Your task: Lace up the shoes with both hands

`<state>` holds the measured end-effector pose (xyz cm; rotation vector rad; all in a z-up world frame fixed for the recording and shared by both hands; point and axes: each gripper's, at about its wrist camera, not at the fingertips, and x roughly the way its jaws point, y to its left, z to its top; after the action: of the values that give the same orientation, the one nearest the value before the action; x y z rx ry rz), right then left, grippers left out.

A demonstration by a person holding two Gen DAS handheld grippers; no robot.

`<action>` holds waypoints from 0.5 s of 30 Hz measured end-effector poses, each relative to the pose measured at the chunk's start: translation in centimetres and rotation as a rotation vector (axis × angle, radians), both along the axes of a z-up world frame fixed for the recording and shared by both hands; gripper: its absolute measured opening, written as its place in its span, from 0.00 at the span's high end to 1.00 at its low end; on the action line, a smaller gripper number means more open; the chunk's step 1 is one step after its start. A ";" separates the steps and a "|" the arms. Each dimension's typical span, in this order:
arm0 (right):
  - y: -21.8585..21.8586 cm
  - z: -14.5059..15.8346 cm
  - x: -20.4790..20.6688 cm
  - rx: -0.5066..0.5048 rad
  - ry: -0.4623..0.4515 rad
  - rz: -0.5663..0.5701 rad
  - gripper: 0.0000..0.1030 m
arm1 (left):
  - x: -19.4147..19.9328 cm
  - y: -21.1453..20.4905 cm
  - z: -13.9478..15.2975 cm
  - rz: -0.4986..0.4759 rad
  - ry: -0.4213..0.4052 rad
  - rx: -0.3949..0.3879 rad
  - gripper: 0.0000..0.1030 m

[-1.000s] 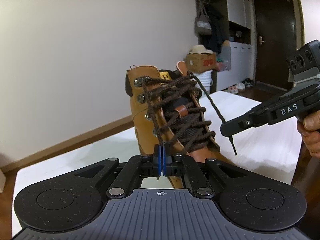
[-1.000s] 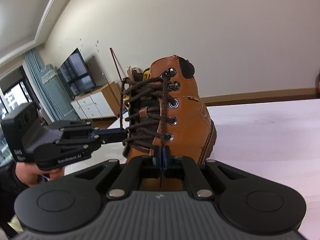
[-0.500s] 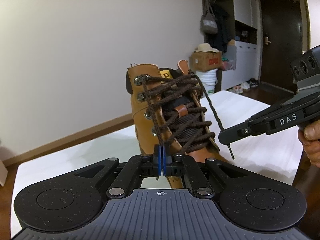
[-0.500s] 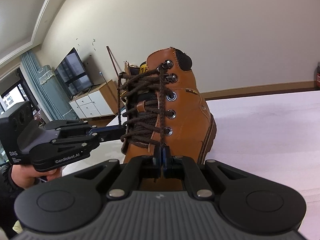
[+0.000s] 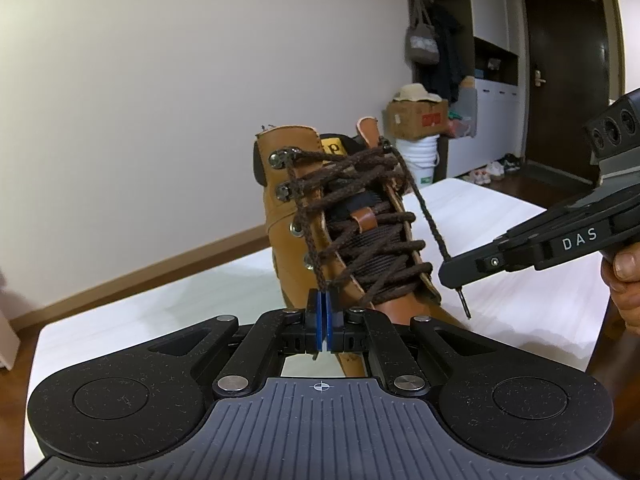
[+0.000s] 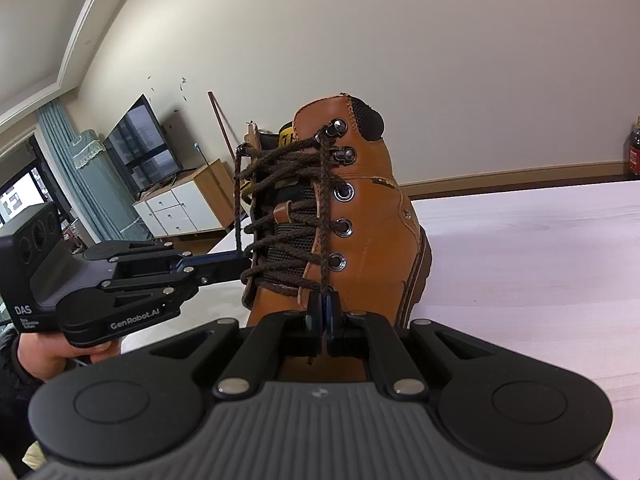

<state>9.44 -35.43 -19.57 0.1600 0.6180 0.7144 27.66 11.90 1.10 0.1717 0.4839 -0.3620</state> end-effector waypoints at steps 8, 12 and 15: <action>-1.1 -0.1 0.7 -0.008 -0.007 -0.018 0.95 | 0.0 0.0 0.7 0.020 -0.005 -0.003 0.97; -1.9 0.0 0.5 -0.001 -0.006 -0.012 0.84 | -0.5 0.1 0.6 0.028 0.006 -0.015 0.94; -3.6 -0.3 -0.9 0.024 -0.001 -0.035 0.84 | -1.5 0.0 0.3 0.043 0.013 -0.031 0.93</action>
<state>8.55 -39.00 -19.87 0.1925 0.6043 0.6883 26.15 11.94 1.40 0.1285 0.4936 -0.3284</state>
